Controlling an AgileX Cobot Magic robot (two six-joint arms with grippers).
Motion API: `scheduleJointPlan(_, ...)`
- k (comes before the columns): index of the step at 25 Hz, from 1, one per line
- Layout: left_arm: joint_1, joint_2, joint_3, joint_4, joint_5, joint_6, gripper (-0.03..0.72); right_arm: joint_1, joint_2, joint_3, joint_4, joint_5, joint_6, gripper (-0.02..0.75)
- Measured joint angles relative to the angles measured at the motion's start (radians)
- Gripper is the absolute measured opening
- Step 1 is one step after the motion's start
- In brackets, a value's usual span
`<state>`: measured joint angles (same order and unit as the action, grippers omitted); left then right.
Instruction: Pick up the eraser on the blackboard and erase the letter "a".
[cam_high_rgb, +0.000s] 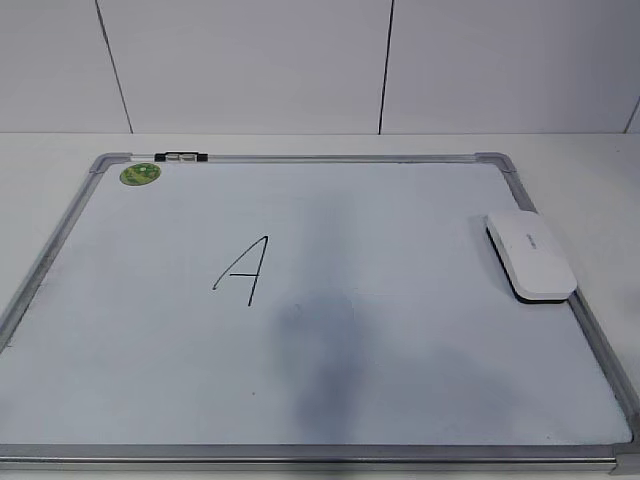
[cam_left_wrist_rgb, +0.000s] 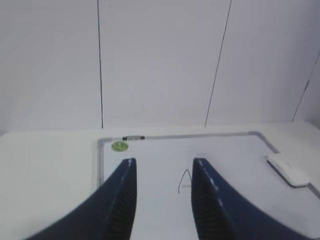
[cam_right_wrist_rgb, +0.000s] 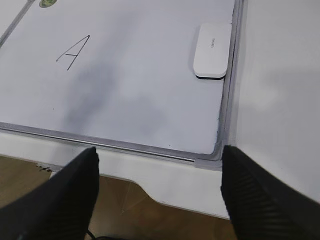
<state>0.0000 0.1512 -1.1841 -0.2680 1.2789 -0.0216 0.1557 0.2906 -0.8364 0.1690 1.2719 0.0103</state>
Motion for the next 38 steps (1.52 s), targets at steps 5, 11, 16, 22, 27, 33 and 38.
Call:
scheduleJointPlan(5,0.000,-0.073,0.240,0.060,0.002,0.000,0.263,0.000,-0.084,0.106,-0.026,0.000,-0.062,0.590)
scheduleJointPlan(11,-0.010,-0.081,0.457,0.174,0.002,0.000,0.263,0.000,-0.127,0.277,-0.071,0.000,-0.069,0.590)
scheduleJointPlan(16,-0.044,-0.081,0.560,0.276,-0.020,0.000,0.263,0.000,-0.148,0.302,-0.132,-0.031,-0.069,0.589)
scheduleJointPlan(22,-0.058,-0.081,0.624,0.318,-0.092,0.000,0.263,0.000,-0.151,0.342,-0.198,-0.114,-0.069,0.590)
scheduleJointPlan(27,-0.058,-0.081,0.661,0.320,-0.160,0.000,0.263,0.000,-0.151,0.342,-0.202,-0.127,-0.069,0.589)
scheduleJointPlan(33,-0.058,-0.081,0.661,0.320,-0.176,0.000,0.263,0.000,-0.151,0.342,-0.202,-0.131,-0.069,0.589)
scheduleJointPlan(38,-0.058,-0.081,0.661,0.320,-0.179,0.000,0.263,0.000,-0.151,0.342,-0.202,-0.131,-0.069,0.589)
